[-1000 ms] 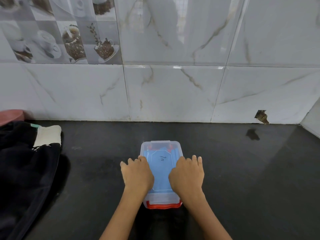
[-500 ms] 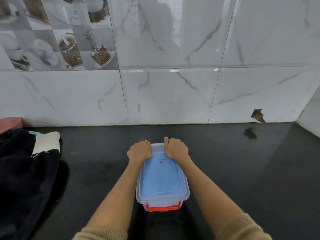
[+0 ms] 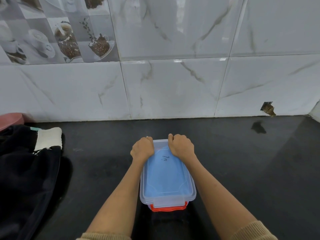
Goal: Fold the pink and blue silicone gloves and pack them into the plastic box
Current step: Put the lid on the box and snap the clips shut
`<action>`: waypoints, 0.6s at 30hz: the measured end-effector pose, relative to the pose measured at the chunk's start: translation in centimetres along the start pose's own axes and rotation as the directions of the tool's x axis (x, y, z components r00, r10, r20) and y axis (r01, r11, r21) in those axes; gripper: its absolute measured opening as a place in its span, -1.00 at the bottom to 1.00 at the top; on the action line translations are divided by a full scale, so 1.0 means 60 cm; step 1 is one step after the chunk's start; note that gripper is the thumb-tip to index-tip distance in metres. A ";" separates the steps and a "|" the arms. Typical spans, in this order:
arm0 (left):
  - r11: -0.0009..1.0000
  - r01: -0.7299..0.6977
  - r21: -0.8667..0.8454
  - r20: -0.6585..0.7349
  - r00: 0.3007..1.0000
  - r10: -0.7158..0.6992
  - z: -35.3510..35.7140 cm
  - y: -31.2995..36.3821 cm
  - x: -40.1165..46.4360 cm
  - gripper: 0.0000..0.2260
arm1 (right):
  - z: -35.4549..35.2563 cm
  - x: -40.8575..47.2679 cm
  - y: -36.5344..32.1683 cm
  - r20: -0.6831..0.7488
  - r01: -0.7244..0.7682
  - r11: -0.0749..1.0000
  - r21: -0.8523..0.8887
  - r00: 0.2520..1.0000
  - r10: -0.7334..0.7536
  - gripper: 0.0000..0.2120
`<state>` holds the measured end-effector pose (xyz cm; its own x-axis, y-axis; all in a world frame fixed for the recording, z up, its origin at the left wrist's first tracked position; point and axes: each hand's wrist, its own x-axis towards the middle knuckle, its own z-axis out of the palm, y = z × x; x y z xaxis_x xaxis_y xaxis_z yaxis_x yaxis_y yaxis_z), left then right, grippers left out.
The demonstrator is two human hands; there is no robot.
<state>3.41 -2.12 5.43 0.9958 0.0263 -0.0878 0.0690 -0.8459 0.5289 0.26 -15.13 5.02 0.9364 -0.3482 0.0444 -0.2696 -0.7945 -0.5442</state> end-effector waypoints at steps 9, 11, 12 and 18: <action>0.859 -0.300 -0.414 -0.445 0.890 0.097 -0.035 -0.012 -0.072 -0.71 | -0.051 -0.099 -0.007 -0.323 0.259 0.958 0.128 0.923 -0.206 -0.70; 0.821 -0.425 -0.382 -0.434 0.867 0.246 -0.029 -0.034 -0.119 -0.66 | -0.042 -0.163 0.011 -0.247 0.296 0.953 0.072 0.931 -0.270 -0.66; 0.812 -0.467 -0.350 -0.370 0.865 0.339 -0.021 -0.047 -0.144 -0.63 | -0.035 -0.195 0.019 -0.188 0.272 0.961 0.047 0.947 -0.259 -0.62; 0.855 -0.505 -0.123 -0.055 0.863 0.502 0.005 -0.086 -0.221 -0.58 | -0.006 -0.306 0.015 -0.140 0.135 0.978 -0.158 0.977 -0.158 -0.50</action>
<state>-10.18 1.76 3.62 0.8975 -0.3724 0.2361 -0.4361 -0.6708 0.5998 -17.27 -9.66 4.01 0.9264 -0.2845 0.2466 -0.1724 -0.9028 -0.3939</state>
